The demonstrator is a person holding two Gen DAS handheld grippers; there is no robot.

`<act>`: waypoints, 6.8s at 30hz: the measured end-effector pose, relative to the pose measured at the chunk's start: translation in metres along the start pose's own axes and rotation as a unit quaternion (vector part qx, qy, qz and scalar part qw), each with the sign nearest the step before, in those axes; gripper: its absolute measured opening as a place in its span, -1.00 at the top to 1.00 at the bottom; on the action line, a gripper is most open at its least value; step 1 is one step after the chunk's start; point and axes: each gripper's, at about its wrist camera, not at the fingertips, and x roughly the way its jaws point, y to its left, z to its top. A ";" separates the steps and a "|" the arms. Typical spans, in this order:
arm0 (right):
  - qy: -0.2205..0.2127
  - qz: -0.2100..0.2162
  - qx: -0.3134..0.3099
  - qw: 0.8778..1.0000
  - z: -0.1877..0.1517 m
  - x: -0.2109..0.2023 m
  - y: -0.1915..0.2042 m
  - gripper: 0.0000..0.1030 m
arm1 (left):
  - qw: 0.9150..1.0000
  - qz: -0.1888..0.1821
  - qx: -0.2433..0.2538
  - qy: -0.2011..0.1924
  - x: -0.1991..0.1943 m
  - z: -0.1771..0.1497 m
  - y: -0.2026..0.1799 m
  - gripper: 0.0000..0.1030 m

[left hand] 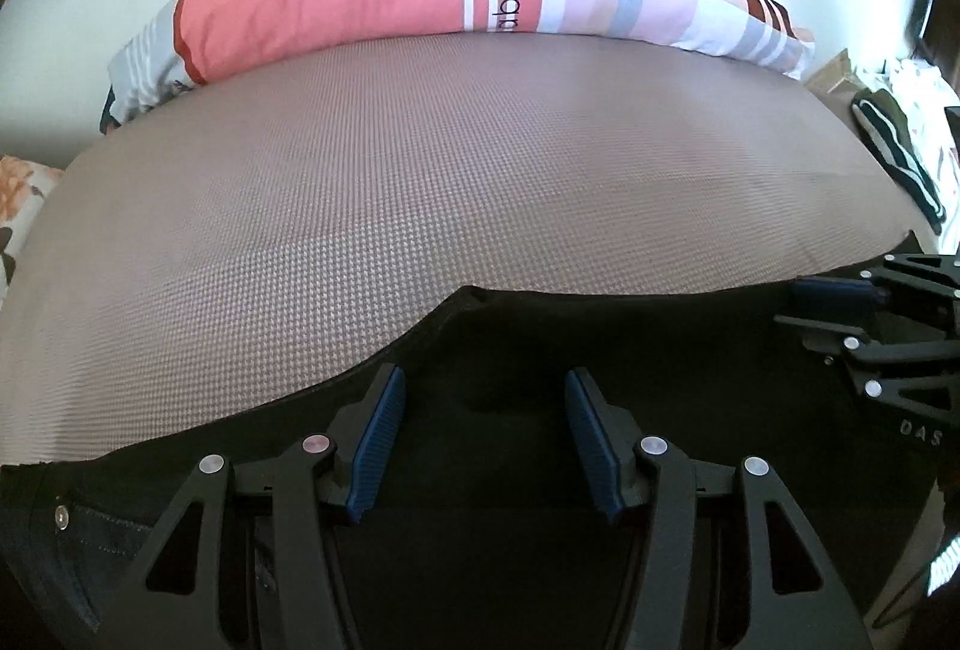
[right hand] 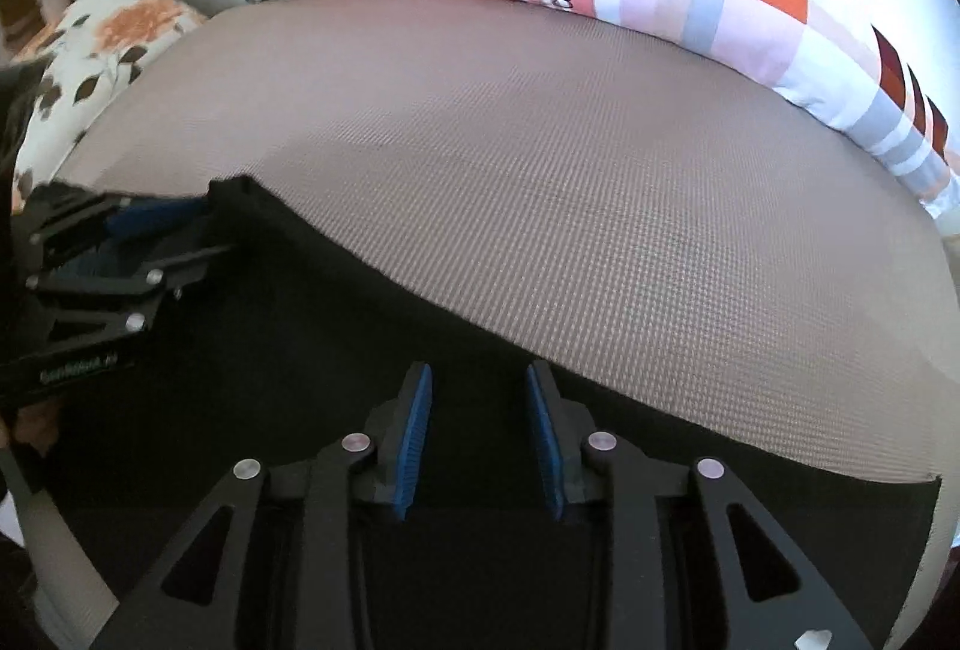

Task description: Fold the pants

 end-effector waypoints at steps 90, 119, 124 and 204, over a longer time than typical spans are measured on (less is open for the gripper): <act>-0.012 0.261 0.330 0.907 -0.196 -0.074 -0.356 0.80 | 0.987 0.091 -0.120 0.053 -0.045 -0.070 -0.069 -0.32; -0.015 0.249 0.282 0.926 -0.072 -0.114 -0.159 0.86 | 0.988 0.048 -0.145 -0.001 -0.076 -0.084 -0.032 -0.35; 0.007 0.255 0.269 0.929 -0.045 -0.083 -0.111 0.86 | 0.988 0.042 -0.148 -0.015 -0.087 -0.091 -0.021 -0.35; -0.002 0.090 0.218 0.972 -0.082 -0.056 -0.058 0.16 | 0.964 -0.195 -0.161 0.080 -0.022 -0.053 -0.002 0.93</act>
